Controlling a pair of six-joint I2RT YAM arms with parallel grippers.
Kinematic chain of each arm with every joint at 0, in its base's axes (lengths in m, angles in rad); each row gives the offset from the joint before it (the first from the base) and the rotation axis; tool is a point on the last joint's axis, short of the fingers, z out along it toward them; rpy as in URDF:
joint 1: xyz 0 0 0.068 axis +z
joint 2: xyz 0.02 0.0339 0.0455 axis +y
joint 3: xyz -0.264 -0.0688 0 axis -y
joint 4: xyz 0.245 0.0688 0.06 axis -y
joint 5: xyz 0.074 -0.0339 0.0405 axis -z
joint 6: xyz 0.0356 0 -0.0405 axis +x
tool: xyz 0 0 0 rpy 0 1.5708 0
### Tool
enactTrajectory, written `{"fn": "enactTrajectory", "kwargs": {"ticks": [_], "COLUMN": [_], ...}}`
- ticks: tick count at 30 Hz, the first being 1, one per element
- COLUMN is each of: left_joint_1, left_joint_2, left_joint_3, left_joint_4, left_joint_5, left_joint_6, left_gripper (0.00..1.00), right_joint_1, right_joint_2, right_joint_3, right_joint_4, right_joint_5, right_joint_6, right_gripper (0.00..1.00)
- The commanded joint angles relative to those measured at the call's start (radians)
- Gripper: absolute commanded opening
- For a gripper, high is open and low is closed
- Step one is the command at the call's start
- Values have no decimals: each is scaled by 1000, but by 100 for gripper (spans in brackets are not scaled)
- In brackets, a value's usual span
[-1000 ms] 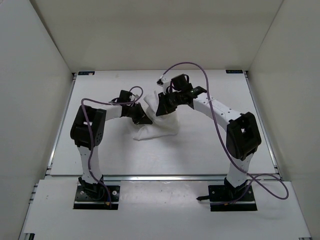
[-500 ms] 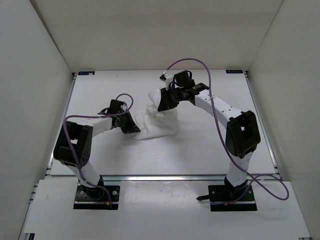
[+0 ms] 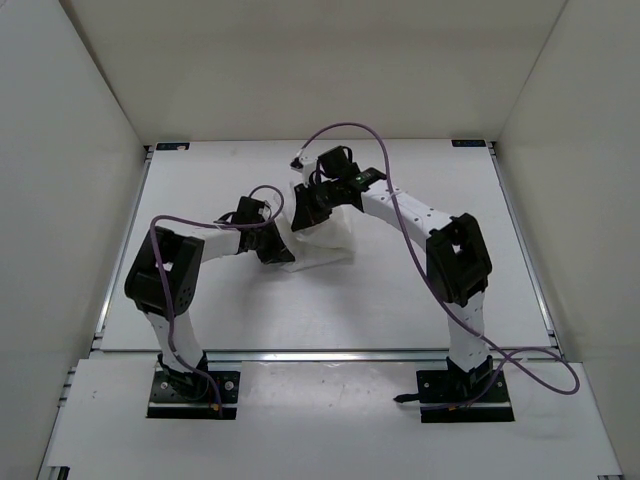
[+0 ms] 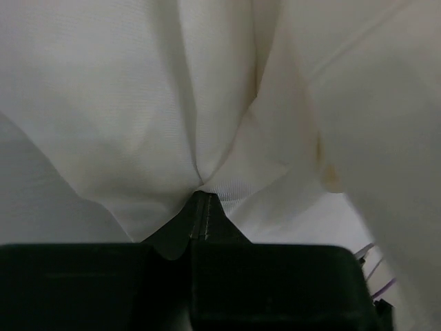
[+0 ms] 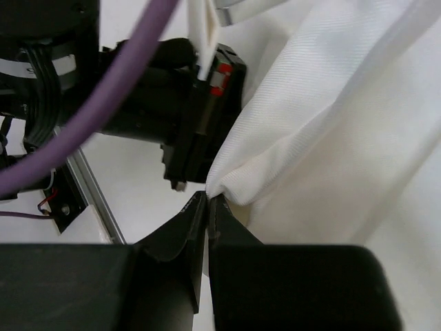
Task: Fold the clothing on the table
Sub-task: Fold the skirt
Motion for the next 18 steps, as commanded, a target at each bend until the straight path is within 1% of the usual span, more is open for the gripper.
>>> {"fn": "enactTrajectory", "kwargs": {"ticks": [1,6,7,8,10,11,12,13,14,15,18], "left_joint_1": [-29,-18,-11,-3,6,14,15,21,32,37,46], "left_joint_2": [90,144,152,156,143,139,127,127,121,124,113], "left_joint_3": [19,72,76,75,55,49,39,35,30,39,53], "left_joint_4": [-8,0,6,13,27,33,38,39,32,27,7], "left_joint_5": [-10,28,41,47,59,67,70,76,84,102,124], "left_joint_6": [8,-4,-7,-12,-15,-16,-12,-12,-9,-6,11], "left_gripper": [0,0,0,0,0,0,0,0,0,0,0], "right_joint_1": [30,59,59,63,54,50,36,14,4,-18,-88], "right_joint_2": [4,24,33,50,57,53,36,31,4,-13,-53], "right_joint_3": [50,8,3,15,66,67,84,101,104,115,205], "right_joint_4": [-2,-36,-47,-83,-143,-150,-156,-150,-144,-136,-142], "right_joint_5": [-27,-32,-21,-12,52,68,72,82,85,79,45], "right_joint_6": [17,40,44,40,36,31,39,48,50,65,103], "right_gripper": [0,0,14,23,48,56,59,66,76,79,79]}}
